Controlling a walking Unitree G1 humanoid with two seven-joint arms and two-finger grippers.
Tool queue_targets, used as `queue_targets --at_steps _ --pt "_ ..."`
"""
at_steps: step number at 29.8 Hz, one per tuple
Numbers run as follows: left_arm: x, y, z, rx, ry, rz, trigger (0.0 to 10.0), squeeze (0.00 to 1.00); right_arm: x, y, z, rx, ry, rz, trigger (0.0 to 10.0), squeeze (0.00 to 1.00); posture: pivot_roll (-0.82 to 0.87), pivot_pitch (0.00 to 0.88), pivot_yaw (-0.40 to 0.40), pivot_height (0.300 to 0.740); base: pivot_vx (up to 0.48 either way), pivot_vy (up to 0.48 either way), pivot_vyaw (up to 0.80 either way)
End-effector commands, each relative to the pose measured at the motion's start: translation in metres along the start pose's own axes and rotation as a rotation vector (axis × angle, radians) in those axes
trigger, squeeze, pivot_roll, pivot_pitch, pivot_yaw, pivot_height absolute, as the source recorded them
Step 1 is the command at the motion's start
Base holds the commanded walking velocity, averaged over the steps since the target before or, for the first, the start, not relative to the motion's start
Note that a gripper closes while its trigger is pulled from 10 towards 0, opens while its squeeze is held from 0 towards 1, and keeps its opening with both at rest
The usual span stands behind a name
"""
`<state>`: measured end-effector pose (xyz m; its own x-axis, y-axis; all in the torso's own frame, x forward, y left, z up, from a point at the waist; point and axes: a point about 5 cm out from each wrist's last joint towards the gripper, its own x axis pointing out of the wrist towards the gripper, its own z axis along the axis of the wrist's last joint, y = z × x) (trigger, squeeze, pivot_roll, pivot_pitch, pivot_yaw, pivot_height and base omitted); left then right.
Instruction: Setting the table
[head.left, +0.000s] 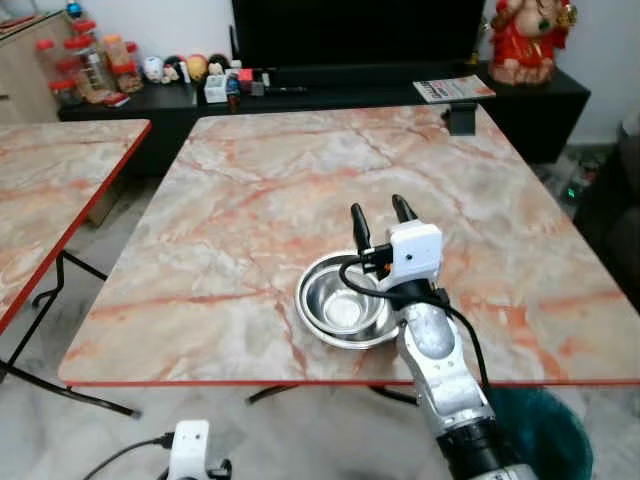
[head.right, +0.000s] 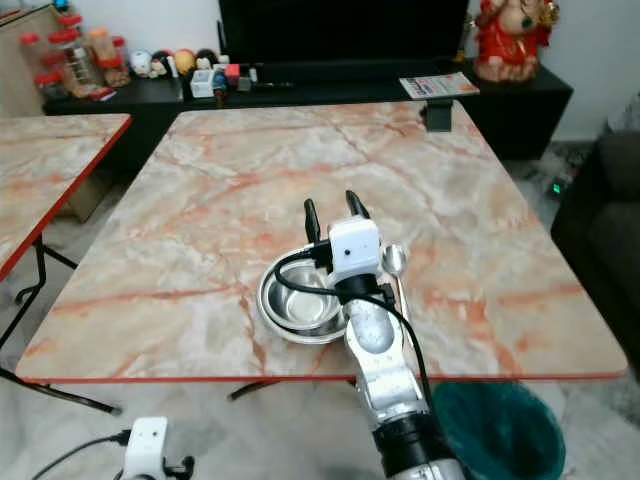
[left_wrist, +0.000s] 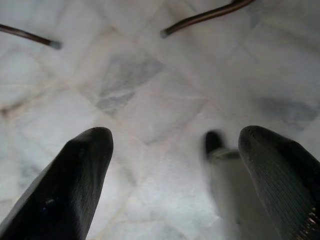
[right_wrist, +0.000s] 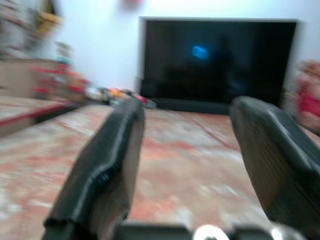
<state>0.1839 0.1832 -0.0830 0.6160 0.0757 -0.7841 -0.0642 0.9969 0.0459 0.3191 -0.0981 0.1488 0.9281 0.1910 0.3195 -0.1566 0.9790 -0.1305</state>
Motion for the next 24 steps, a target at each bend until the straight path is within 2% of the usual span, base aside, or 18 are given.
queue_targets --at_steps 1,18,22,24 --pt "0.0 0.008 0.0 0.0 0.004 0.019 10.0 0.0 0.005 0.006 0.007 0.02 -0.025 0.009 10.0 0.0 -0.04 0.0 0.056 0.736 0.0 0.368 0.0" --pt "0.0 0.011 0.0 0.012 0.003 0.021 10.0 0.0 0.005 0.007 0.007 0.02 -0.025 0.004 10.0 0.0 -0.04 0.0 0.057 0.736 0.0 0.369 0.0" --pt "-0.001 0.013 0.001 0.045 -0.005 0.013 10.0 0.0 0.005 0.007 0.007 0.019 -0.024 0.006 10.0 0.0 -0.04 0.0 0.056 0.736 0.0 0.368 0.0" --pt "-0.001 0.019 0.003 0.153 -0.019 -0.021 10.0 0.0 0.006 0.006 0.006 0.017 -0.02 0.01 10.0 0.0 -0.03 0.0 0.049 0.736 0.0 0.368 0.0"
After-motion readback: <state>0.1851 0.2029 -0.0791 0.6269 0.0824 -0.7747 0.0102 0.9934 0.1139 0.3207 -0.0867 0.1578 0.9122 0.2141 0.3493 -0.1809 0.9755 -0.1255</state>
